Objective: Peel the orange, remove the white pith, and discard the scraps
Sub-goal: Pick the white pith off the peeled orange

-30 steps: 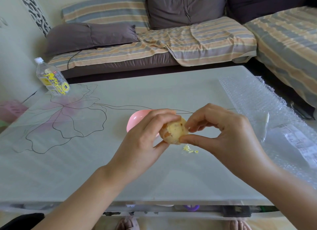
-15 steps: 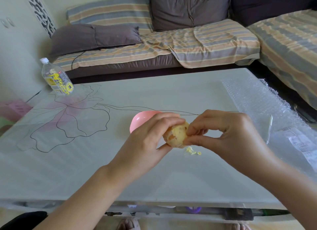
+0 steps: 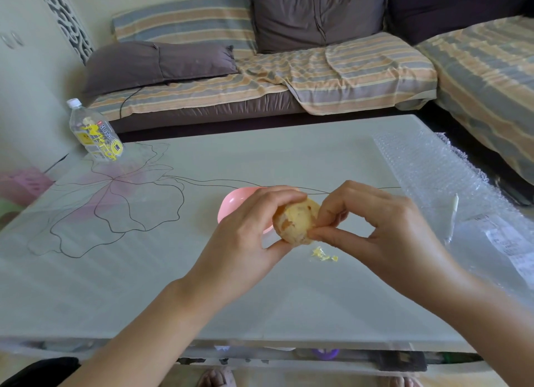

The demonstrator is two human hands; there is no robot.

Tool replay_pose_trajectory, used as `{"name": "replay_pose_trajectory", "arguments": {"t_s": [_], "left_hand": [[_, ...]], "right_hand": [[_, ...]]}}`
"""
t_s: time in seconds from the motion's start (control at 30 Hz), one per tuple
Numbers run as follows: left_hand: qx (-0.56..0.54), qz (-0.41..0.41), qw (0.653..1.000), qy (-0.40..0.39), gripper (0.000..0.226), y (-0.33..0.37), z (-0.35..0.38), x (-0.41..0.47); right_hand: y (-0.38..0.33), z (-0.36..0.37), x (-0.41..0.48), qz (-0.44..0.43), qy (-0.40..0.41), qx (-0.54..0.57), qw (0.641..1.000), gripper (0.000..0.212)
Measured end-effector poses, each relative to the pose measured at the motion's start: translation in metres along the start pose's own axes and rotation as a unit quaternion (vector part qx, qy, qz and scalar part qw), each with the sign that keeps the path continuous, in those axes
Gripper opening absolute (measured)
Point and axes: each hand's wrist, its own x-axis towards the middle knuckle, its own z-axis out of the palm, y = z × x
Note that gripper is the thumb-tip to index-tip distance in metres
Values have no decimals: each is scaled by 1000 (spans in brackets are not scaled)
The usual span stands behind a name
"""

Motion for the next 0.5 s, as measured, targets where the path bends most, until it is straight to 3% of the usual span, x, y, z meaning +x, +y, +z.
{"name": "replay_pose_trajectory", "arguments": {"t_s": [0.1, 0.2, 0.5], "left_hand": [[-6, -13, 1000, 21, 52, 3, 0, 2], [-5, -14, 999, 34, 53, 4, 0, 3], [-15, -40, 999, 28, 52, 4, -4, 1]], "right_hand": [[-2, 3, -1, -2, 50, 1, 999, 19], [-3, 6, -2, 4, 80, 11, 997, 15], [-4, 14, -1, -10, 93, -1, 996, 5]]}}
